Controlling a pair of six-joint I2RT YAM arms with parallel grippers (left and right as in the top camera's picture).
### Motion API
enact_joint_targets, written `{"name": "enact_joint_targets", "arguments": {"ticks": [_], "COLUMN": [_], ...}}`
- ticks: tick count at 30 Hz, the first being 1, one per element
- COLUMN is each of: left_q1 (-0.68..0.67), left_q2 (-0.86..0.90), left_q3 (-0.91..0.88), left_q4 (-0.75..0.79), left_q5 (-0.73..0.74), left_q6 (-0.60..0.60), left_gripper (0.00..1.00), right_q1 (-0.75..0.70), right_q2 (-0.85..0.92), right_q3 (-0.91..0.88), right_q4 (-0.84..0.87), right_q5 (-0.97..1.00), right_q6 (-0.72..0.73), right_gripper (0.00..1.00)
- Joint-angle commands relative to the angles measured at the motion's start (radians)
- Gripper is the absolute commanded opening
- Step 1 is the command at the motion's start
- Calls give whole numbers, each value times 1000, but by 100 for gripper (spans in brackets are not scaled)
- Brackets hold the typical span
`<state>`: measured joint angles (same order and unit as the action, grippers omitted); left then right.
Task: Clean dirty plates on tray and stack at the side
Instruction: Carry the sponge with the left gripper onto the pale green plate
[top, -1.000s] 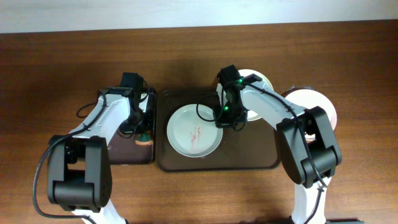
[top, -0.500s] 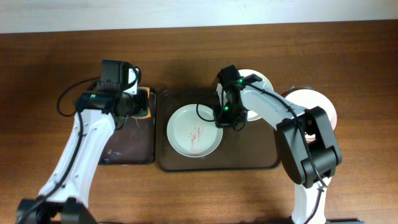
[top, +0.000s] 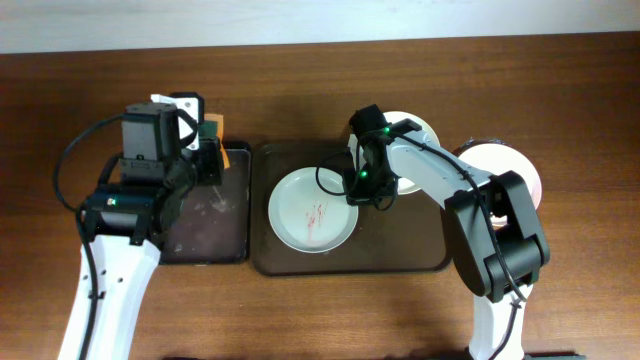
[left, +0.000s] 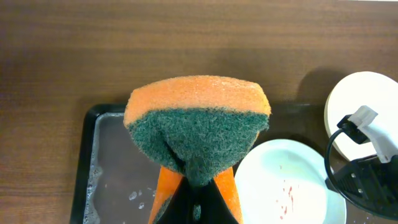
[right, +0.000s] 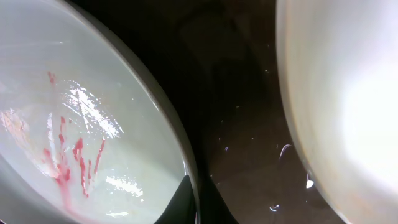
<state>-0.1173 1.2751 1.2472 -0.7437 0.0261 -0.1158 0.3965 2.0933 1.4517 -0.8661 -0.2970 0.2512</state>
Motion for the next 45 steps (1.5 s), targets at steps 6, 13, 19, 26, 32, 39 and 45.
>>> {"name": "enact_joint_targets", "arguments": {"ticks": [6, 13, 19, 26, 32, 39, 45], "left_q1": [2, 2, 2, 2, -19, -141, -190], "left_q2": [-29, 126, 371, 461, 458, 493, 685], "left_q3": [15, -18, -20, -11, 44, 43, 43], "left_q4": [19, 7, -27, -85, -125, -22, 132], "left_q5": [-8, -7, -8, -2, 300, 426, 757], "left_q6": [5, 5, 5, 0, -2, -199, -258], "left_gripper": [0, 0, 0, 0, 0, 0, 0], "right_q1": [10, 10, 10, 10, 10, 10, 10], "right_q2": [-5, -5, -5, -5, -5, -5, -5], "right_q3": [-18, -18, -18, -18, -18, -18, -18], "right_q4": [-1, -1, -1, -1, -1, -1, -2], "right_q5": [24, 24, 24, 24, 24, 24, 24], "right_q6": [1, 1, 1, 1, 1, 1, 1], "right_gripper": [4, 4, 4, 4, 4, 4, 4]}}
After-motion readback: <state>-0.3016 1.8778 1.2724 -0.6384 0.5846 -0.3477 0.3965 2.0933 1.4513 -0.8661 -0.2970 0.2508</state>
